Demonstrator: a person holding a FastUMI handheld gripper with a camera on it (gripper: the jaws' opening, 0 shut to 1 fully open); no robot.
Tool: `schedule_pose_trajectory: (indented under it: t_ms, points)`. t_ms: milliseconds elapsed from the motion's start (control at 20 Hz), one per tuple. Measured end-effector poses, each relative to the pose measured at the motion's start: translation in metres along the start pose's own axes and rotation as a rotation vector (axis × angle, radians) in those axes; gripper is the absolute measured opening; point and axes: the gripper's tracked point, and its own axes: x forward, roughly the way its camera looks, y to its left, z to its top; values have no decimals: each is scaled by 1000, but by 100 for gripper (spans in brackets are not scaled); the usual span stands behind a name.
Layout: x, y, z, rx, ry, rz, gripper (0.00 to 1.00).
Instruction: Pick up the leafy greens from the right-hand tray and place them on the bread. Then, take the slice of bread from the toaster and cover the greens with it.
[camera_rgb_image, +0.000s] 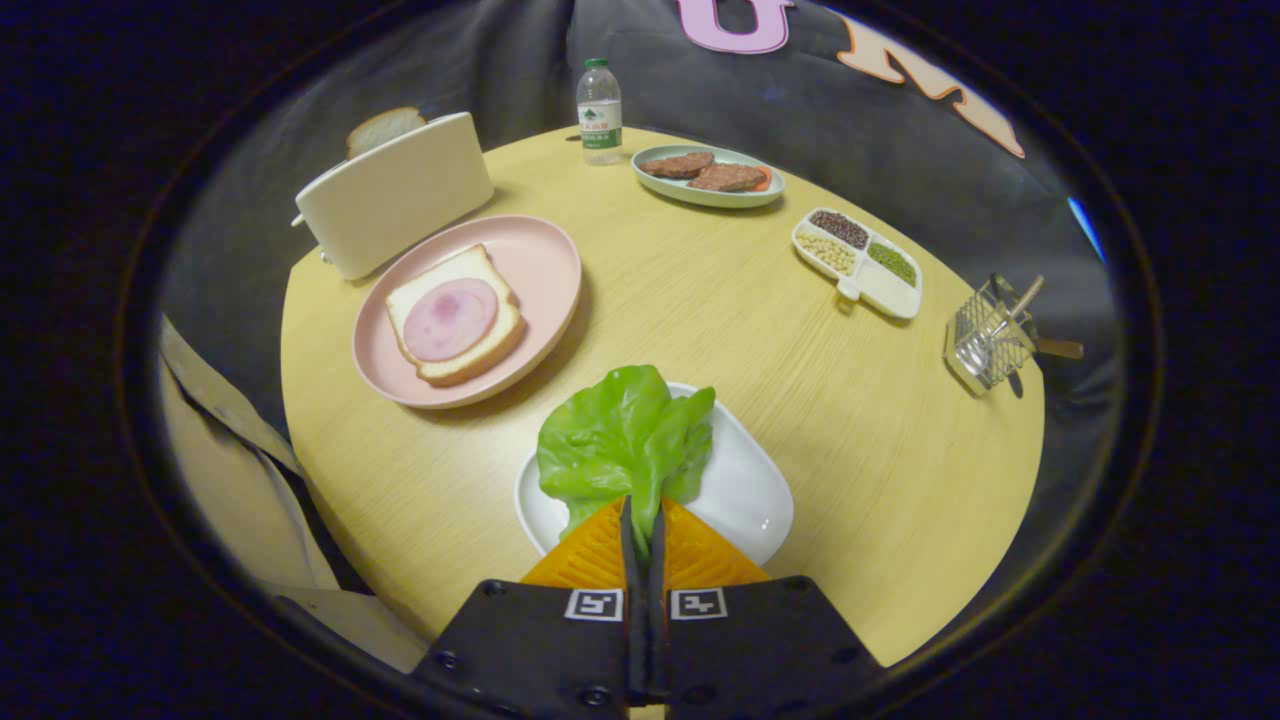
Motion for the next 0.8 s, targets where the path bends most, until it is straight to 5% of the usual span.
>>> schedule_pose_trajectory:
  t_ms: [800]
  points:
    - [-29,35,56,-5,-84,-21,4]
